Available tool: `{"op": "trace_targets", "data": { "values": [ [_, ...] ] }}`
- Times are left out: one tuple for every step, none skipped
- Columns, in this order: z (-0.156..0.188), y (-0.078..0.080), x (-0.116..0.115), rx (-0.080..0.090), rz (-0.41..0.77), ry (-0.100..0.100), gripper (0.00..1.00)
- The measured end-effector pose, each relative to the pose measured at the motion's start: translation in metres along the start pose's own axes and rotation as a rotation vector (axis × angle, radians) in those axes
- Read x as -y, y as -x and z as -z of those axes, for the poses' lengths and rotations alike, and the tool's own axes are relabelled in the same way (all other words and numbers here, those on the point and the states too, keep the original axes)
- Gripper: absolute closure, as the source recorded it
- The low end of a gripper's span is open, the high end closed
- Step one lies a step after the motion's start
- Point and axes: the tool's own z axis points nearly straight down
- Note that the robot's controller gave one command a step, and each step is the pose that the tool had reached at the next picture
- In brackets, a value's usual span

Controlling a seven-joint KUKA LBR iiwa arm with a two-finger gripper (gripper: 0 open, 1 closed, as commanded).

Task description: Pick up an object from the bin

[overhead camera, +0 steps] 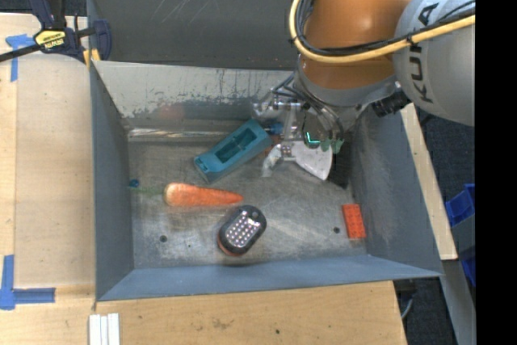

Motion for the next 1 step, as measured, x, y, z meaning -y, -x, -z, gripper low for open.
{"op": "trace_targets", "data": {
  "values": [
    [0.0044,0.0014,0.0002,0.008,-0.001,0.001,0.00]
  ]
}}
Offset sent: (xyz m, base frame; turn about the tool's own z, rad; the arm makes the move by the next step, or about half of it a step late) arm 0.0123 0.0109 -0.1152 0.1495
